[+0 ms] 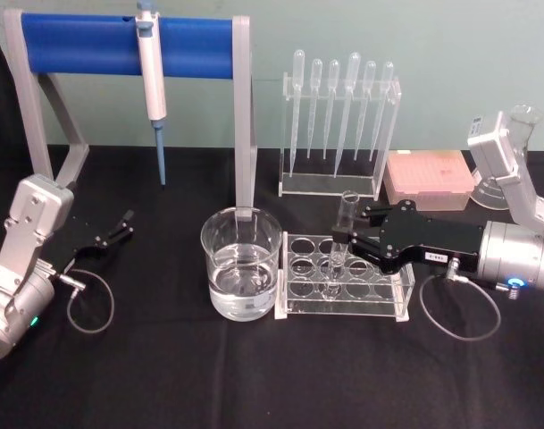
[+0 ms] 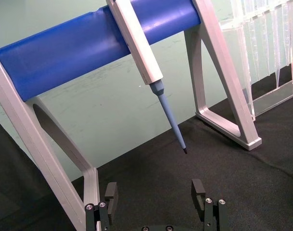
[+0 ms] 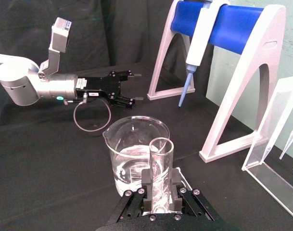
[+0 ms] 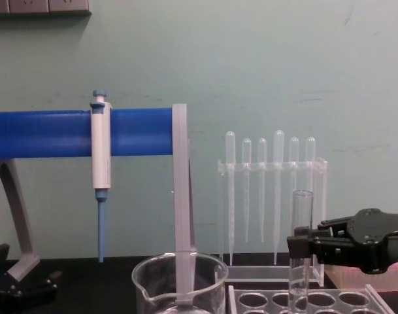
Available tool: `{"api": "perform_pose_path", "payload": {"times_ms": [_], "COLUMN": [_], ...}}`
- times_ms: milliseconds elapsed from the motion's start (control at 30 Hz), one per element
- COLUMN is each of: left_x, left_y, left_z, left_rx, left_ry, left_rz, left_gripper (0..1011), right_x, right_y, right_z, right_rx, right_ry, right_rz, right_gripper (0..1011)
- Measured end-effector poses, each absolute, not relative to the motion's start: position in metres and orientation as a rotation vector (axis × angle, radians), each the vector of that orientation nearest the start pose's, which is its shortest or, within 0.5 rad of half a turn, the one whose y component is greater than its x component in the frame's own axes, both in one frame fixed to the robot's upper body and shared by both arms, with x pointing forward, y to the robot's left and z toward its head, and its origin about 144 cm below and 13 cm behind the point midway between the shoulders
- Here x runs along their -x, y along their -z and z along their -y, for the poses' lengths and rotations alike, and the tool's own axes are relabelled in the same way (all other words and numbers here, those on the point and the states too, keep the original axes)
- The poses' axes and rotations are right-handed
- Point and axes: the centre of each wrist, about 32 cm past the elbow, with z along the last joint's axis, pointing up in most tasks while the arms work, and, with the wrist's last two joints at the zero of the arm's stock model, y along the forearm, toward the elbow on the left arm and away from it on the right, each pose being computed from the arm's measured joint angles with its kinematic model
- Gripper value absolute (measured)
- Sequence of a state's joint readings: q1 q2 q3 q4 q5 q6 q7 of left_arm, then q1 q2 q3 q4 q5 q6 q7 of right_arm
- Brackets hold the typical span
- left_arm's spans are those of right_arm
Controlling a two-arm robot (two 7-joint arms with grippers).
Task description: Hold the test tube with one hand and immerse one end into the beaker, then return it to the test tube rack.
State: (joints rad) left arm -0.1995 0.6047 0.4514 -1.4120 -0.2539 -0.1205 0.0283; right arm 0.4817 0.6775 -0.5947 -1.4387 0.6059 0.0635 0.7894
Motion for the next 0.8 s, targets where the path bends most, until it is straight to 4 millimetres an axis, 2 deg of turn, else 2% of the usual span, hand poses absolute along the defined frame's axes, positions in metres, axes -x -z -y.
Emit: {"api": "perform_pose_path", "payload": {"times_ms": [533, 800], "left_x": [-0.4886, -0.4886], "left_y": [-1.1398, -1.1398], "left_z": [-0.3097, -0.3097], "left_rx": [-0.304, -0.304], "left_ry": [-1.248, -1.248], "left_rz": [0.285, 0.285], "left_gripper": [1000, 1000], "right_x": [-0.5453, -0.5454], "right_y": [-1.2298, -1.2304], "right_z": [0.2999, 0.3], "right_rx": [0.214, 0.214], "right_ry": [0.427, 0.427], "right_rz": [0.039, 0.04], "right_gripper": [227, 479]}}
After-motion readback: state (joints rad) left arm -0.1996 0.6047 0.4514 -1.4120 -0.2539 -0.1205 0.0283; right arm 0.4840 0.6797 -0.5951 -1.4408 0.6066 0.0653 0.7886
